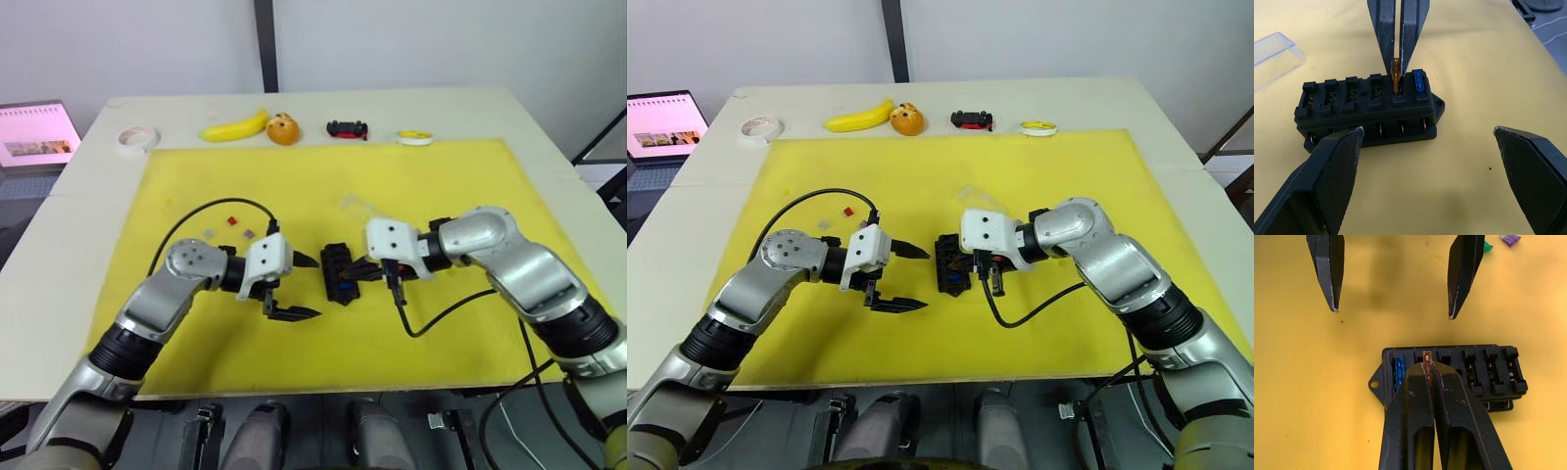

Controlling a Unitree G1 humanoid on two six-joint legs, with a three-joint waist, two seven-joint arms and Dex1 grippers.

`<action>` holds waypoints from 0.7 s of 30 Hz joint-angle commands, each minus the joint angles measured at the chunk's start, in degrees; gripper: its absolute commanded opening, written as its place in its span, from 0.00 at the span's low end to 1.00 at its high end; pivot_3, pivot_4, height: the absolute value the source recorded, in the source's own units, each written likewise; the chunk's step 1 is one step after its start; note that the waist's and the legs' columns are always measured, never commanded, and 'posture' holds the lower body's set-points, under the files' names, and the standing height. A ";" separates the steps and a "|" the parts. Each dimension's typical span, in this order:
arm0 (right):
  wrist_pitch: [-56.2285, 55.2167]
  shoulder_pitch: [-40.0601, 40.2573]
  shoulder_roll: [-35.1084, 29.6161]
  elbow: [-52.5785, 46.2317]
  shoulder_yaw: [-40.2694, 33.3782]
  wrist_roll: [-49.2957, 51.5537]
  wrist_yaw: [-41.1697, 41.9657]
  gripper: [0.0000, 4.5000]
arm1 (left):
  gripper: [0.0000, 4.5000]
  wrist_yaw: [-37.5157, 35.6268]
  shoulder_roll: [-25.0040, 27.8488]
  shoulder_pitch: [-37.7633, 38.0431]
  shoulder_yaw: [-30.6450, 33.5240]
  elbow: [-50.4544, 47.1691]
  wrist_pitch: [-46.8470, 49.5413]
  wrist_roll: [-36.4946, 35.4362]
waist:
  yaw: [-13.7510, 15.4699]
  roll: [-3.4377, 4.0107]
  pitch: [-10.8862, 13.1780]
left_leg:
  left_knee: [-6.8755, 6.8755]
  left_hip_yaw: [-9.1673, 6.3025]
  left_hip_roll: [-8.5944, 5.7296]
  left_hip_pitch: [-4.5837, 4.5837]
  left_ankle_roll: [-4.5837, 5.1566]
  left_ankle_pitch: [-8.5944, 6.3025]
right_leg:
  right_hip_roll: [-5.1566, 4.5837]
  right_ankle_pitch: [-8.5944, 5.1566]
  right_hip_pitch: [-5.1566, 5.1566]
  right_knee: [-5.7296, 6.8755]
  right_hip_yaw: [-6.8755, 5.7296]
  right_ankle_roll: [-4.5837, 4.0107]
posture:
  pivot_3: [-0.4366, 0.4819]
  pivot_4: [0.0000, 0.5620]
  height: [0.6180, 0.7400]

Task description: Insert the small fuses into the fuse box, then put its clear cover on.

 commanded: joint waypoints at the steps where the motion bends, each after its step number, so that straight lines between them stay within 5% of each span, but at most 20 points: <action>1: -0.75 -0.85 0.54 -0.62 -2.13 -0.53 0.28 0.00 | 1.00 -0.40 -0.15 -0.44 0.99 -1.41 -0.82 0.10 | -0.01 0.00 0.00 | 0.00 0.00 0.00 0.00 0.00 0.00 | 0.00 0.00 0.00 0.00 0.00 0.00 | 0.48 0.27 1.00; 21: -2.80 -0.57 1.01 0.83 -1.93 -2.61 1.66 0.00 | 1.00 -0.21 -0.36 -1.69 1.17 -1.03 -0.29 0.25 | -0.01 0.00 0.00 | 0.04 0.00 0.00 0.00 -0.01 0.01 | 0.00 0.00 0.00 0.04 0.00 0.00 | 0.48 0.27 1.00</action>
